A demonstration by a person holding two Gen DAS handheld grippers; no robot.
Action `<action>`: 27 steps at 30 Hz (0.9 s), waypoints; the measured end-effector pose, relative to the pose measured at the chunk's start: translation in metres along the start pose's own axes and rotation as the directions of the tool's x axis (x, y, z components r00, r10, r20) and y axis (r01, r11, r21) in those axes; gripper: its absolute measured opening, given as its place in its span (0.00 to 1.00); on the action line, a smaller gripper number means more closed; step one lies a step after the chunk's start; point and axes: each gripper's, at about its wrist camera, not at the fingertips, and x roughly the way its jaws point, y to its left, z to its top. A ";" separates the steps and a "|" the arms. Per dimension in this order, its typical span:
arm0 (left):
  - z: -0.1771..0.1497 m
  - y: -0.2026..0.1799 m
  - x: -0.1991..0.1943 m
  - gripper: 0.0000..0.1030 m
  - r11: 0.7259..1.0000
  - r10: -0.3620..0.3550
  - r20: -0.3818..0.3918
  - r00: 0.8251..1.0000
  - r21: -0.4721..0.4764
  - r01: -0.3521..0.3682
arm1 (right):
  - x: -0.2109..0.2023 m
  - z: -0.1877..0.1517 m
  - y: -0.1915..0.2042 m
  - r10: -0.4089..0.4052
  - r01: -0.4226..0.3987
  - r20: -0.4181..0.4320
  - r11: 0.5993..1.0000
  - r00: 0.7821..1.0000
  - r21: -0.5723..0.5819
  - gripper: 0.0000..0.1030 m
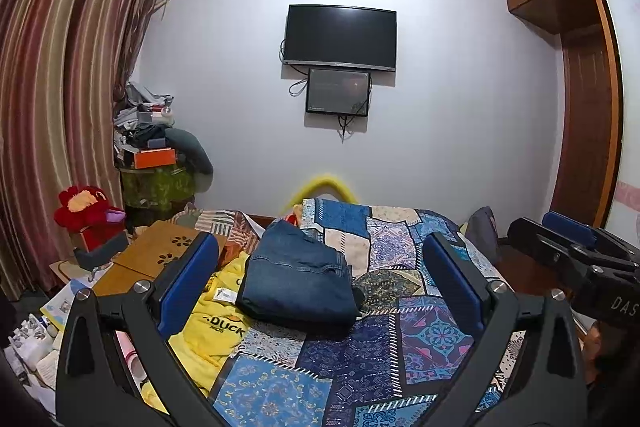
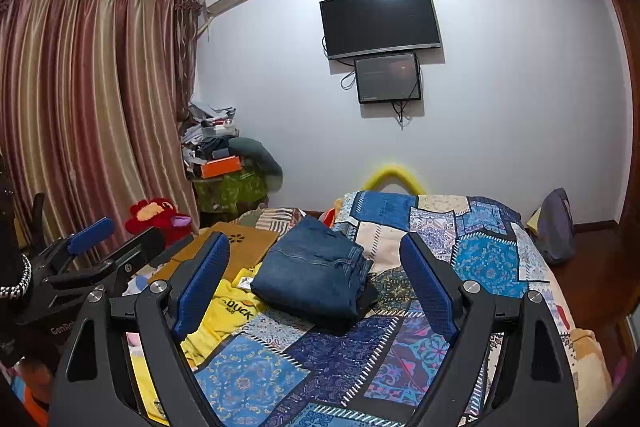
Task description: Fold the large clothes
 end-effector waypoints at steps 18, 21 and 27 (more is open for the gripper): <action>-0.001 -0.003 0.002 0.99 0.999 -0.030 -0.010 0.999 0.012 0.030 | 0.002 0.001 0.001 -0.018 0.018 0.003 1.000 1.000 0.001 0.82; -0.002 -0.005 0.003 0.99 0.999 -0.030 -0.012 0.999 0.017 0.030 | 0.002 0.000 0.001 -0.020 0.020 0.010 1.000 1.000 0.002 0.82; -0.003 -0.006 0.004 0.99 0.999 -0.034 -0.015 0.999 0.019 0.034 | 0.002 0.000 -0.002 -0.020 0.020 0.006 1.000 1.000 0.013 0.82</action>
